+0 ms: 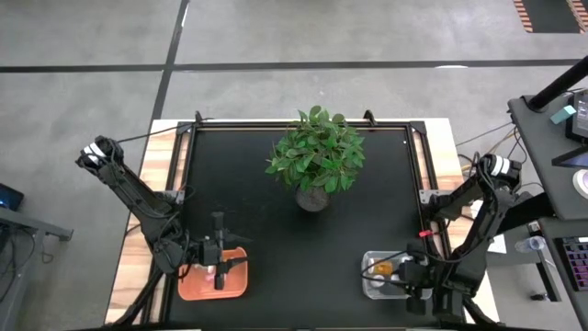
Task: Pick and place medicine bottles into bin by pill shape (circle, oval)
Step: Put the bottom blue capsule bottle into the transparent bin, then put the blue capsule bottle into the transparent bin
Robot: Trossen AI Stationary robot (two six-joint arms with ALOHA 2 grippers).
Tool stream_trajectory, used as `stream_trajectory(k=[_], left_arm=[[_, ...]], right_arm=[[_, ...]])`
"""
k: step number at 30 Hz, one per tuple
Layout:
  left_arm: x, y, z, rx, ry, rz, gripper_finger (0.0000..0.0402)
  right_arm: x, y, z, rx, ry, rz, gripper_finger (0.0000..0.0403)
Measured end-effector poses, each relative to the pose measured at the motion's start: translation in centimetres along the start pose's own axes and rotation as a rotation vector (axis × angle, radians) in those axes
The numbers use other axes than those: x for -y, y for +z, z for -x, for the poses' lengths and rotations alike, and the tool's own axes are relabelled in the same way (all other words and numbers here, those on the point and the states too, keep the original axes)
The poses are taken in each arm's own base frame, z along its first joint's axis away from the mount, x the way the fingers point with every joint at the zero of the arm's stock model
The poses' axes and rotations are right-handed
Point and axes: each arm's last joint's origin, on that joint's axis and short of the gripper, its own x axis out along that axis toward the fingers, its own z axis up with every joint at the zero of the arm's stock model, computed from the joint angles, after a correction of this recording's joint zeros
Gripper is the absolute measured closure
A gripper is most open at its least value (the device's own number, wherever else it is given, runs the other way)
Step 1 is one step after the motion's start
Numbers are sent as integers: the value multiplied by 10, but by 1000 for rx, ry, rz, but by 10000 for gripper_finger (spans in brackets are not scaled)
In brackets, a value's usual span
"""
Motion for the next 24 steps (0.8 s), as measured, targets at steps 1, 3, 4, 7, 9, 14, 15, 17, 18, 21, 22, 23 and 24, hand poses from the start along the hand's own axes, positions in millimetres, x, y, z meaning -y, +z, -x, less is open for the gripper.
stream_trajectory(k=[1, 3, 4, 7, 9, 14, 15, 17, 18, 21, 22, 23, 24], left_arm=[[0, 0, 0, 0, 0, 0, 226], [0, 0, 0, 0, 1, 0, 226], [0, 0, 0, 0, 2, 0, 226], [0, 0, 0, 0, 3, 0, 226], [0, 0, 0, -1, 3, 0, 226], [0, 0, 0, -1, 3, 0, 226], [0, 0, 0, -1, 3, 0, 226], [0, 0, 0, -1, 3, 0, 226], [0, 0, 0, -1, 3, 0, 226], [0, 0, 0, 1, 3, 2, 226], [0, 0, 0, 0, 3, 2, 226], [0, 0, 0, 1, 4, 2, 226], [0, 0, 0, 0, 3, 2, 226]], right_arm=[[0, 0, 0, 0, 2, 0, 287], [0, 0, 0, 0, -1, -3, 285], [0, 0, -1, 0, -2, -4, 283], [-1, -1, -3, -1, -9, 1, 273], [-1, -2, -3, -2, -12, -2, 265], [-1, -2, -3, -2, -13, -19, 244], [-1, -2, -3, -2, -12, -18, 241], [0, 0, 0, 0, -3, -23, 236], [1, 1, 2, 1, 6, -30, 234], [2, 7, 11, 8, 36, -52, 232], [2, 10, 15, 12, 48, -61, 232], [2, 13, 18, 16, 55, -71, 233], [3, 16, 21, 30, 56, -86, 234]])
